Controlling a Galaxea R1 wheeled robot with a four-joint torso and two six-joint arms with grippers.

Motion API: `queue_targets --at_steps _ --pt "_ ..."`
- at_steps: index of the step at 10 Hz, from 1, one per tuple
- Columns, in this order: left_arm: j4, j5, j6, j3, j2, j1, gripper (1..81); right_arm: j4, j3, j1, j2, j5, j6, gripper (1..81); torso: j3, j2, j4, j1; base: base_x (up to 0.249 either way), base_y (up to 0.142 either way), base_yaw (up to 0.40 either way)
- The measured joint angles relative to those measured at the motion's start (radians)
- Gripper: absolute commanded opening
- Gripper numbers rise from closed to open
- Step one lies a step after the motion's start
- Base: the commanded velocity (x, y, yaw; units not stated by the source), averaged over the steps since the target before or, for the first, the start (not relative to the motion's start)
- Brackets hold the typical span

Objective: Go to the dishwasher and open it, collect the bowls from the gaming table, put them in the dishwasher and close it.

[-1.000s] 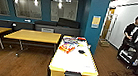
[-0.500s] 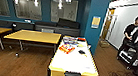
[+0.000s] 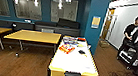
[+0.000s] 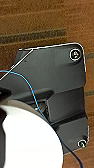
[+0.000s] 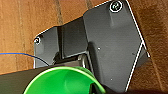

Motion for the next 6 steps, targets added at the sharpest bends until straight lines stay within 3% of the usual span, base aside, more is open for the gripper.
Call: queue_targets --at_steps 6 --pt "0.0 0.009 0.0 0.0 0.006 0.004 1.0 0.0 -0.047 -0.002 0.03 0.005 0.0 1.0 0.0 0.0 0.0 0.0 0.0 0.0 -0.339"
